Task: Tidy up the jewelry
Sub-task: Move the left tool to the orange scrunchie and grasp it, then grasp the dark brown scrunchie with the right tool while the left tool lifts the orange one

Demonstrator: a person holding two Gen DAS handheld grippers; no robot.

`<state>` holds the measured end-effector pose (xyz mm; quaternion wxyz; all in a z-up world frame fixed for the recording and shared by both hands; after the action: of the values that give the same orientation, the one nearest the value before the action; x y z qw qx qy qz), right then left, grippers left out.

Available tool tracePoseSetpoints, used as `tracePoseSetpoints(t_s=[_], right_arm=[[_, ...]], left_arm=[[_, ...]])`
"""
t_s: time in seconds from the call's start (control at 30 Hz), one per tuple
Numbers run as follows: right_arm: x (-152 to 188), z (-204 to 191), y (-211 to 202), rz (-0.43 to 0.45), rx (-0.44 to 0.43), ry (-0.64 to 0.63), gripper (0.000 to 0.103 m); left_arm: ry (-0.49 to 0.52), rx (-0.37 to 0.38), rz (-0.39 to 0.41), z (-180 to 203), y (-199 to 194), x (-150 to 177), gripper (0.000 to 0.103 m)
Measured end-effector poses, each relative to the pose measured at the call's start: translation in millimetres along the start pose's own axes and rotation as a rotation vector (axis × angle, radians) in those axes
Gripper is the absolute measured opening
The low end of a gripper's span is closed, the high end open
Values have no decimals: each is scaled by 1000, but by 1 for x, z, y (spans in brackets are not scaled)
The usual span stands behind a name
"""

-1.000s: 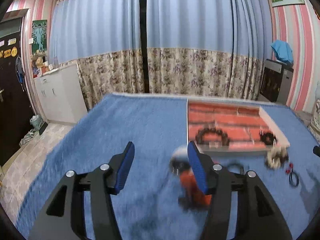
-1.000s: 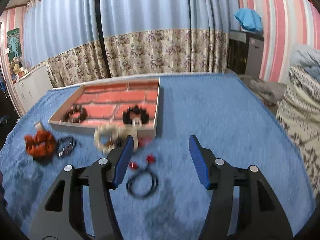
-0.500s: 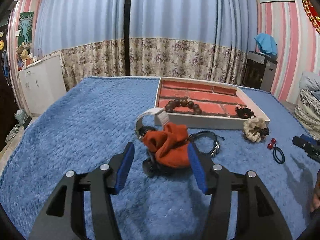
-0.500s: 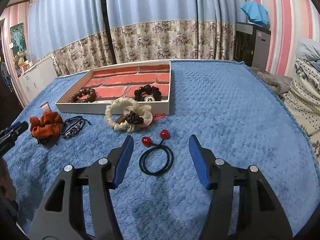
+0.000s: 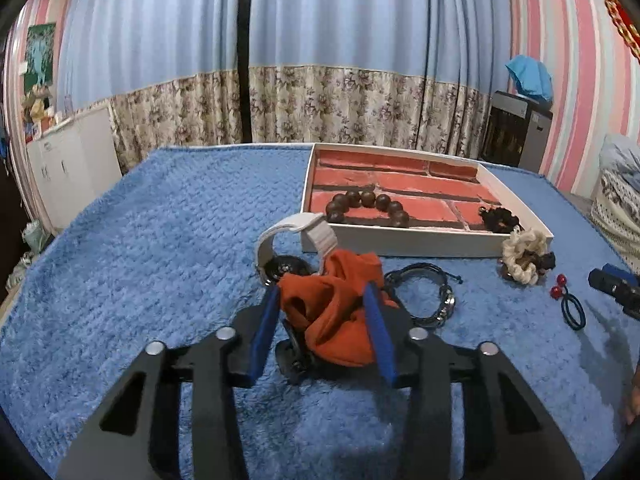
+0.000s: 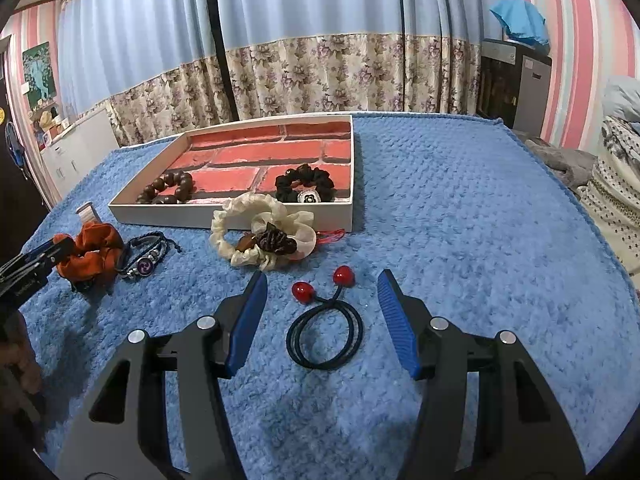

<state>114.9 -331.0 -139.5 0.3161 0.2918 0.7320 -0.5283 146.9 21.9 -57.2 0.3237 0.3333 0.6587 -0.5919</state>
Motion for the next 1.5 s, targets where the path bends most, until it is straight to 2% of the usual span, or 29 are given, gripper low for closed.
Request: tracePoseSetpoints(t_s=[0.33, 0.4, 0.5, 0.77, 0.93, 1.03, 1.27, 1.5], right_arm=[[-14, 3, 24, -14, -14, 16, 57], [-16, 2, 27, -20, -28, 12, 53], [-17, -3, 33, -33, -43, -5, 47], [-24, -9, 51, -59, -72, -16, 46], [-25, -9, 67, -89, -94, -5, 40], [-23, -8, 73, -109, -98, -2, 32], [-24, -7, 69, -83, -114, 2, 27], [-29, -20, 43, -23, -95, -47, 27]], left_arm=[[17, 9, 7, 10, 10, -11, 21], [19, 13, 10, 11, 11, -11, 19], [24, 17, 19, 13, 11, -13, 19], [28, 27, 26, 16, 11, -14, 18], [26, 29, 22, 16, 12, -14, 17], [26, 30, 18, 16, 14, -14, 17], [23, 31, 19, 16, 14, -16, 16], [15, 38, 39, 17, 3, -21, 13]])
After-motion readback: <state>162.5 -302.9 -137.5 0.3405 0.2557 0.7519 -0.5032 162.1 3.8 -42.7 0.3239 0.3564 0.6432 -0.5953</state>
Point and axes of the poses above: each gripper's, at about its wrist camera, not at the fingertips, and y roughly the way its jaws point, z to its right, x to its underside, the point moved 1 cm from there along y, roughly the way its jaws point, and after that the axes turned 13 degrees about -x, right-handed, at the moved point
